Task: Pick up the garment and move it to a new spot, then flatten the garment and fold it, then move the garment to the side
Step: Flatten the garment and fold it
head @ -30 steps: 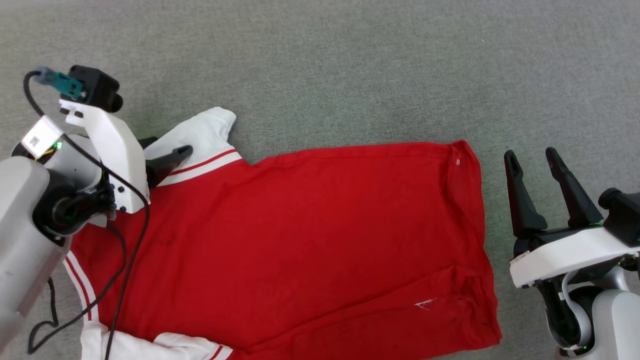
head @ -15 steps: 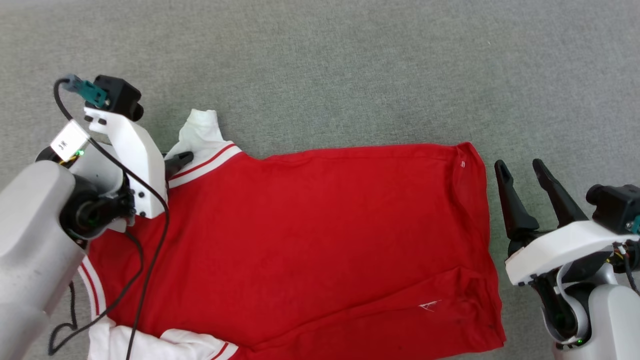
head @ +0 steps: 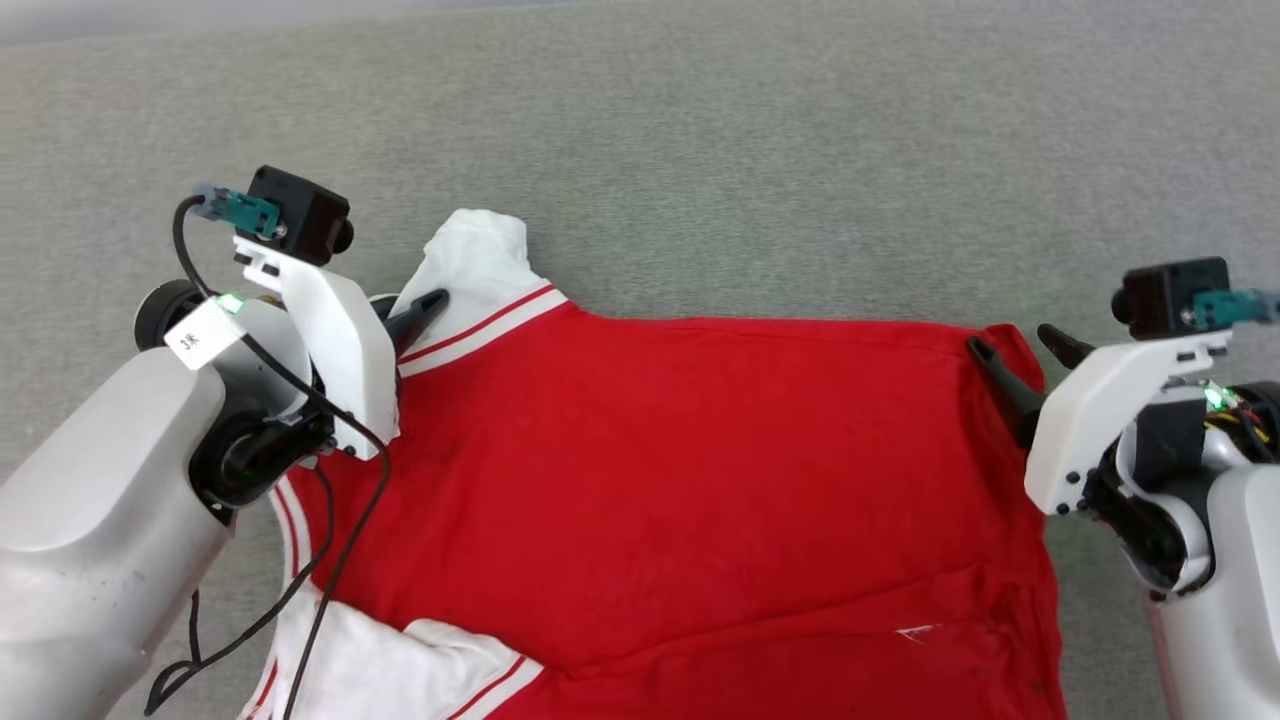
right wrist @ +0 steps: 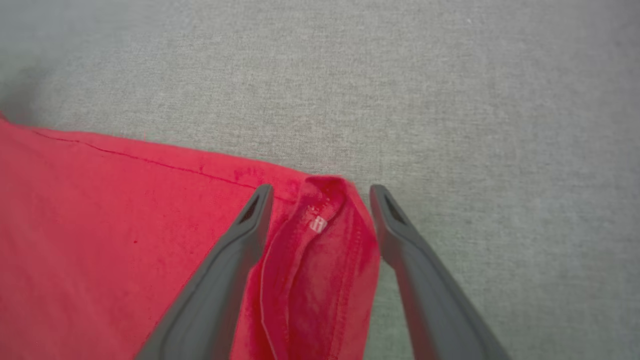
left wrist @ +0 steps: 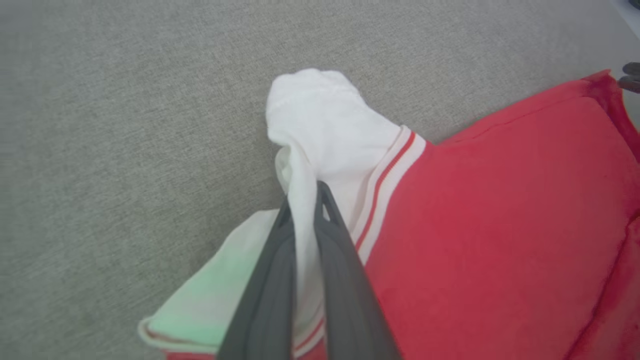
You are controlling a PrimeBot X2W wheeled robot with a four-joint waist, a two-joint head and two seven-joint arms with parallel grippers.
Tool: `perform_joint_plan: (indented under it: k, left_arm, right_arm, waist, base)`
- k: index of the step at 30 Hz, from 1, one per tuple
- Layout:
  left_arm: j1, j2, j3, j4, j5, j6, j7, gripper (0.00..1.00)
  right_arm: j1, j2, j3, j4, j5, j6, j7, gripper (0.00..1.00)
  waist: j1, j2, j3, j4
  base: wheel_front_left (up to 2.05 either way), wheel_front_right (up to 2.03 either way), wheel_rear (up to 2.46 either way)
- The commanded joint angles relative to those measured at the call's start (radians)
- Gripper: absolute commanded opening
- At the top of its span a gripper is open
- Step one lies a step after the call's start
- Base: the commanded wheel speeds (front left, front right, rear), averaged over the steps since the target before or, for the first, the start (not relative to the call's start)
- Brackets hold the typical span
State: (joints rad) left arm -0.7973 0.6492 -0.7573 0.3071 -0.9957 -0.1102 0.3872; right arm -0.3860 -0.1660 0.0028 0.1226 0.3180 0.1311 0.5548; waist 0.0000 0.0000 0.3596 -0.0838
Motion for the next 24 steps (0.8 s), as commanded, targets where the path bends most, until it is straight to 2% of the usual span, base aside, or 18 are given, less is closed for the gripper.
perform_joint_plan:
  k: [1,10,11,12,13,18,24]
  left_arm:
    - [0.008,-0.006,0.002,-0.011,0.010,0.006,-0.014,0.00]
    - [-0.003,-0.024,-0.007,-0.028,0.022,0.001,-0.047,0.00]
    - [-0.003,-0.025,-0.008,-0.026,0.022,0.000,-0.048,0.00]
    - [-0.004,-0.027,-0.008,-0.023,0.022,0.000,-0.050,0.00]
    - [-0.003,-0.028,-0.008,-0.019,0.021,-0.001,-0.053,0.00]
    - [-0.009,-0.029,-0.007,-0.002,0.034,0.000,-0.075,0.00]
    - [0.017,-0.035,-0.004,0.017,0.046,0.006,-0.124,0.00]
  right_arm:
    - [-0.027,-0.018,0.012,0.019,0.003,-0.001,0.043,1.00]
    - [-0.088,-0.078,0.073,0.169,0.013,-0.001,0.285,1.00]
    - [-0.084,-0.076,0.073,0.189,0.016,-0.001,0.313,0.58]
    - [-0.084,-0.074,0.073,0.203,0.016,-0.001,0.334,0.35]
    - [-0.089,-0.074,0.074,0.213,0.022,-0.001,0.344,0.00]
    - [-0.133,-0.075,0.061,0.211,0.033,-0.001,0.308,0.00]
    - [-0.137,-0.064,0.004,0.121,-0.001,-0.001,0.204,0.00]
  waist:
    - [0.0000,0.0000,-0.002,0.021]
    - [0.0000,0.0000,0.021,0.056]
    - [0.0000,0.0000,0.022,0.056]
    - [0.0000,0.0000,0.023,0.056]
    - [0.0000,0.0000,0.023,0.056]
    - [0.0000,0.0000,0.020,0.054]
    - [0.0000,0.0000,-0.024,0.058]
  base:
    - [0.00,0.00,0.00]
    - [0.00,0.00,0.00]
    - [0.00,0.00,0.00]
    - [0.00,0.00,0.00]
    - [0.00,0.00,0.00]
    - [0.00,0.00,0.00]
    - [0.00,0.00,0.00]
